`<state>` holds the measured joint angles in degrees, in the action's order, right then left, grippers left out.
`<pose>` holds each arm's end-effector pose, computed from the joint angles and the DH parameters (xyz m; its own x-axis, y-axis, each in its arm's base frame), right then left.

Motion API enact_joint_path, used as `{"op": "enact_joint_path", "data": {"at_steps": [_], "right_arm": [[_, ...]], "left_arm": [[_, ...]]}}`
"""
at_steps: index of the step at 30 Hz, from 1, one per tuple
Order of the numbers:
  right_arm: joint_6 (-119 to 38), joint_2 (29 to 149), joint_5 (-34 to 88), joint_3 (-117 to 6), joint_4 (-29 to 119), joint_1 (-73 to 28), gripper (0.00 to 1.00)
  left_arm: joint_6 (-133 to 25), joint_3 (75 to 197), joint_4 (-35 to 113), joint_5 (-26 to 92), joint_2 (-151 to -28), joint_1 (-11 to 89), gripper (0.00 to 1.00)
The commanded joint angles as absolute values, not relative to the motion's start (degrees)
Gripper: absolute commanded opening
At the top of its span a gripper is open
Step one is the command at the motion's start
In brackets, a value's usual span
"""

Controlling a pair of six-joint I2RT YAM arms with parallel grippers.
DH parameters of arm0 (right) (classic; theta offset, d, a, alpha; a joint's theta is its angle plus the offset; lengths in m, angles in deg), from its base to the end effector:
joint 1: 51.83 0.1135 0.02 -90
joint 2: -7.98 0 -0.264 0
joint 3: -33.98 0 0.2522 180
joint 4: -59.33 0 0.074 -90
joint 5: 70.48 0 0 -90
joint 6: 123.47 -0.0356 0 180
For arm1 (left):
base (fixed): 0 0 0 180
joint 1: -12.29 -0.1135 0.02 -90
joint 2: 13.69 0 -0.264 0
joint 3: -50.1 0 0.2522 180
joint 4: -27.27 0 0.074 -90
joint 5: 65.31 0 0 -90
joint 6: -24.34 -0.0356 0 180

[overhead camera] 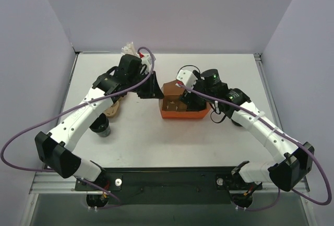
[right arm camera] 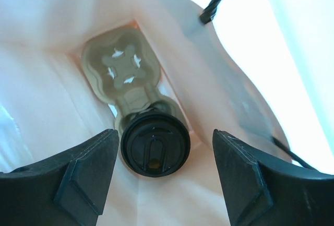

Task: Pack the takeout coffee

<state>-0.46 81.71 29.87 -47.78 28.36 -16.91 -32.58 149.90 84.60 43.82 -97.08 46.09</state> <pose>0.2392 0.1748 0.3597 0.1127 -0.5749 -0.8104 -0.7601 0.4754 -0.4430 0.2535 -0.1837 0.3765 -0.8553 -0.0480 -0.5160 0.3157 0.7413 -0.5923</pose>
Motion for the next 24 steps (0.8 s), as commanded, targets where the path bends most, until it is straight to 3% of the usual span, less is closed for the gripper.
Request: {"op": "enact_joint_path", "data": {"at_steps": [1,8,24], "right_arm": [[-2.97,81.54,28.41,-52.71,27.99,-16.85,0.72],[-5.08,85.05,24.53,-57.82,28.61,-16.93,0.70],[-12.91,87.08,19.69,-69.68,28.96,-17.29,0.69]], "left_arm": [[-31.03,154.73,82.87,42.53,-97.89,44.99,0.32],[-27.69,160.62,82.43,39.63,-101.31,42.09,0.39],[-33.14,170.03,89.54,28.21,-103.08,36.55,0.41]]}}
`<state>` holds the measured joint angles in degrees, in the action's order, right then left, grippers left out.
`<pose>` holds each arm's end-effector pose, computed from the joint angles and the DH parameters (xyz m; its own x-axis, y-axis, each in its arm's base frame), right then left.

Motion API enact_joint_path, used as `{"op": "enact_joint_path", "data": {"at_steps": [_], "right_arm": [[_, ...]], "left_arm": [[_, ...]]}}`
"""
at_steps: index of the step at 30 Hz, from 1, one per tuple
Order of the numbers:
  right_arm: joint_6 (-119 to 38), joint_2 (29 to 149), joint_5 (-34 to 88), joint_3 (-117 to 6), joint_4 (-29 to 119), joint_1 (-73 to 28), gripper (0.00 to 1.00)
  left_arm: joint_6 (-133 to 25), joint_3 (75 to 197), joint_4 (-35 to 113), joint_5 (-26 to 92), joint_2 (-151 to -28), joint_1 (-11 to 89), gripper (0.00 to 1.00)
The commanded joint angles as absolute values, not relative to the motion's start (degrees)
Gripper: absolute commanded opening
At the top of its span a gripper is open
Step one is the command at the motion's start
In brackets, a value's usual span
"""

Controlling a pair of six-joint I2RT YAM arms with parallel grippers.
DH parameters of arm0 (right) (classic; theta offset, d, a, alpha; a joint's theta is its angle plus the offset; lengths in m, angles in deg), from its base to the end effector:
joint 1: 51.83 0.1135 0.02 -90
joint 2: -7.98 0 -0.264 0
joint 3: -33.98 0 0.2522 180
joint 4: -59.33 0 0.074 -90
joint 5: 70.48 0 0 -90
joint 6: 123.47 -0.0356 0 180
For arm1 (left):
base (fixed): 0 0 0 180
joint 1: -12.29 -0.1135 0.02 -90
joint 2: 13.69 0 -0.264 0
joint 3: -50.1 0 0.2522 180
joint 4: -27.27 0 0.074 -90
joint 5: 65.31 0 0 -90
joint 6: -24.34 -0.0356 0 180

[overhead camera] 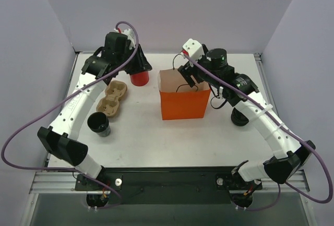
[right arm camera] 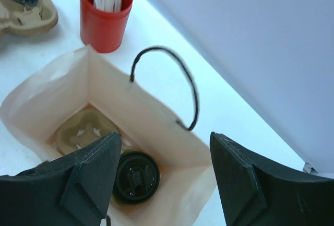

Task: Pack the takeout coffee

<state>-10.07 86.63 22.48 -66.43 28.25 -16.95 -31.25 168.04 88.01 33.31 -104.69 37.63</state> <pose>0.2536 0.1790 0.4481 0.1215 -0.3988 -0.9090 -0.6153 0.6884 -0.3842 0.3052 -0.1504 0.4310 -0.7175 -0.2784 -0.6385 0.1579 0.8278 -0.5384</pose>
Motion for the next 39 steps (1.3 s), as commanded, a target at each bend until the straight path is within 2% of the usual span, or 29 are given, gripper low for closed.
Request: {"op": "enact_joint_path", "data": {"at_steps": [1,5,7,15,22,31,36,37,39], "right_arm": [[-12.82,87.34,17.43,-69.86,29.05,-17.29,0.68],[-14.22,88.13,13.55,-71.79,29.05,-17.29,0.67],[-16.41,88.22,11.62,-73.37,29.22,-17.29,0.69],[-21.69,90.77,4.85,-72.59,35.45,-17.11,0.71],[-24.33,90.77,0.89,-76.01,34.59,-17.11,0.72],[-30.57,86.57,-4.39,-80.85,26.59,-17.02,0.83],[-33.47,80.24,2.19,-77.96,22.99,-16.76,0.92],[-36.08,77.53,2.72,-76.99,22.81,-16.50,0.99],[-38.47,74.79,3.96,-73.22,22.28,-15.80,1.00]], "left_arm": [[-33.75,169.68,89.72,27.25,-102.38,36.38,0.41],[-35.86,167.75,89.98,21.97,-100.35,35.59,0.42],[-36.21,167.74,89.37,20.39,-100.26,35.15,0.42],[-34.63,167.84,87.61,21.88,-100.44,34.70,0.42],[-35.17,162.04,81.30,15.82,-99.29,32.60,0.42],[-35.33,160.36,73.20,15.98,-104.21,27.94,0.42],[-35.95,161.33,70.04,18.53,-108.34,24.87,0.42],[-35.78,161.85,69.77,18.97,-108.96,24.43,0.42],[-35.69,162.38,68.72,20.55,-111.15,22.59,0.42]]}}
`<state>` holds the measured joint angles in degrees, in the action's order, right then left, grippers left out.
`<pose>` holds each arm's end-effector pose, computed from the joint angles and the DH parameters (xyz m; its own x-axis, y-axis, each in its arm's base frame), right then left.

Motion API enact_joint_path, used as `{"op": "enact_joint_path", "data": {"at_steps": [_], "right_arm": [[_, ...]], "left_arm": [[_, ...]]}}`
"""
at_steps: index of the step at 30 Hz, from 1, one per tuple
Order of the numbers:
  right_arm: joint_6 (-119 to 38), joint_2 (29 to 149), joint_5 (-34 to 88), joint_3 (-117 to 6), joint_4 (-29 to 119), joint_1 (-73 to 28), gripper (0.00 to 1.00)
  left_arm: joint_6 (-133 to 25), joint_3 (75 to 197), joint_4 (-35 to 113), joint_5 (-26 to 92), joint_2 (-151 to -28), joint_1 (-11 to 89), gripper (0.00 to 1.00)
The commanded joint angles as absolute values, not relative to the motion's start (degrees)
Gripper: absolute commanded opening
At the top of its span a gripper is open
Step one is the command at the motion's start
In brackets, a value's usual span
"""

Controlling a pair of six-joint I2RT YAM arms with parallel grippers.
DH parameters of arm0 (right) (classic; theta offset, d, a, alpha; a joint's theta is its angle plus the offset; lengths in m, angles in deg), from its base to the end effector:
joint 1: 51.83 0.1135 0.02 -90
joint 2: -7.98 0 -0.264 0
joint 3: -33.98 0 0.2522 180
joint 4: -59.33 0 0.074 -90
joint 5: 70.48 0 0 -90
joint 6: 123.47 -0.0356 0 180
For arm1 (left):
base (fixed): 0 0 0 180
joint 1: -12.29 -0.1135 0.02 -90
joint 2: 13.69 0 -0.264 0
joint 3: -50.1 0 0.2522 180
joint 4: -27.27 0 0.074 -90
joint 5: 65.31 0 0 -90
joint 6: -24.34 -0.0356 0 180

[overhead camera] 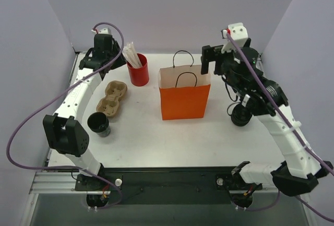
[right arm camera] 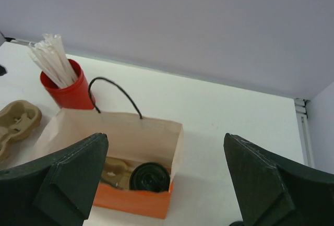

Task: Pack the takeout coffee

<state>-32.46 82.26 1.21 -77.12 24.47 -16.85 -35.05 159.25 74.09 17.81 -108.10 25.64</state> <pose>0.2179 0.1388 0.5225 0.0331 0.0027 -0.9994 -0.2865 0.9581 -0.0069 0.3676 -0.0829 0.3828 -0.5112 -0.3983 -0.7616 -0.1508 0.9140 -0.3767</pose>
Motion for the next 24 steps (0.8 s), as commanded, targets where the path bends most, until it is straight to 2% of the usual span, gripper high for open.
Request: {"op": "enact_joint_path", "data": {"at_steps": [1,6,12,17,24], "right_arm": [[-40.57,72.08,4.40,-71.81,22.19,-15.71,1.00],[-43.32,66.96,4.93,-65.74,21.40,-14.91,1.00],[-40.34,66.51,3.26,-65.29,20.43,-14.74,1.00],[-38.92,68.53,2.82,-66.08,20.34,-14.83,1.00],[-37.52,70.47,3.34,-67.49,20.17,-14.74,1.00]], "left_arm": [[-35.86,162.64,68.28,20.99,-111.86,22.05,0.41],[-35.08,158.79,59.60,27.40,-115.02,18.71,0.41],[-38.23,157.81,50.71,34.52,-119.06,17.74,0.42],[-39.03,160.53,48.85,36.55,-122.14,17.83,0.44],[-39.55,162.82,50.52,33.31,-125.40,17.74,0.44]]}}
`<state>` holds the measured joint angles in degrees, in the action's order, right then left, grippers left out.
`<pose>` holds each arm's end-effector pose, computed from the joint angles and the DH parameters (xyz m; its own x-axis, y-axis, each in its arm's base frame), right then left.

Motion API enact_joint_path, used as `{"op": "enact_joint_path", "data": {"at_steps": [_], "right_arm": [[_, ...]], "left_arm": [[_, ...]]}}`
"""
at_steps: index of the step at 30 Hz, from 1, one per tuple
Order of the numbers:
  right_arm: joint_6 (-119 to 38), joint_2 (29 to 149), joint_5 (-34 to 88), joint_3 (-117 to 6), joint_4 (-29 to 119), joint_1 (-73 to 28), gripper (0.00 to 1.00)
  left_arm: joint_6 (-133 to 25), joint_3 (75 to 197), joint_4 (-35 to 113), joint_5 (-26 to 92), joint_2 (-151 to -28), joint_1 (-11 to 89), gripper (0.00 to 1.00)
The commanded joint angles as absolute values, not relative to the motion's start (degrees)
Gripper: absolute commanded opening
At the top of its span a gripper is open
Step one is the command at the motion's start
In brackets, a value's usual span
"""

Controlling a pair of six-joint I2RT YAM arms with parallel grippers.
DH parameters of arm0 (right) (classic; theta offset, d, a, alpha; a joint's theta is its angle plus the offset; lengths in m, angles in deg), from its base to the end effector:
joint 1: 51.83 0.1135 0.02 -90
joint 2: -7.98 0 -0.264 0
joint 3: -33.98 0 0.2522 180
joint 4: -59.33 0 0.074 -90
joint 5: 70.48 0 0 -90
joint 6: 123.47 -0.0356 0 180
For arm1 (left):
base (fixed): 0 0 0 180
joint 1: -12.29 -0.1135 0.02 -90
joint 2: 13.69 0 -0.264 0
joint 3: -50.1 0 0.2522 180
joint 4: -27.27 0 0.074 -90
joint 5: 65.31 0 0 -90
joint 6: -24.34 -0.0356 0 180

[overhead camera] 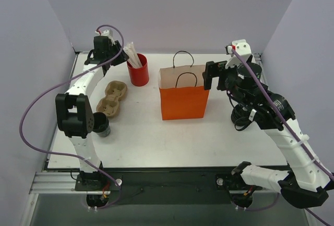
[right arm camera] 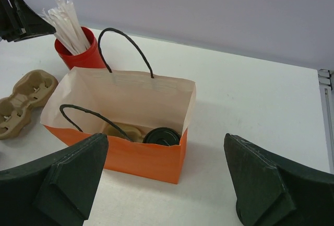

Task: Pack the takeout coffee

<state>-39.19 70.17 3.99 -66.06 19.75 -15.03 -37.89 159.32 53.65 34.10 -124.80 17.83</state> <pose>0.1692 0.1147 0.4985 -0.0602 0.0749 -0.9954 -0.3586 0.9290 0.0916 0.4605 -0.0505 0.2998 -0.5283 -0.4106 -0.7432 -0.0086 0.8778 -0.4789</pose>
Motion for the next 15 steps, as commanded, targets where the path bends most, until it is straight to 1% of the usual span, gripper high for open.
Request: {"op": "enact_joint_path", "data": {"at_steps": [1,5,10,15], "right_arm": [[-37.25,70.64,3.26,-67.58,20.17,-14.82,1.00],[-35.59,71.08,2.73,-67.49,20.17,-14.74,1.00],[-35.23,71.35,2.81,-66.61,20.17,-14.82,1.00],[-35.06,71.17,2.99,-65.91,19.99,-14.83,1.00]], "left_arm": [[-39.73,162.74,50.78,32.78,-125.40,17.74,0.44],[-40.52,162.12,49.82,32.07,-125.57,17.48,0.44],[-40.52,162.03,48.50,33.12,-125.93,17.57,0.34],[-40.96,161.94,47.44,34.62,-126.19,17.57,0.33]]}}
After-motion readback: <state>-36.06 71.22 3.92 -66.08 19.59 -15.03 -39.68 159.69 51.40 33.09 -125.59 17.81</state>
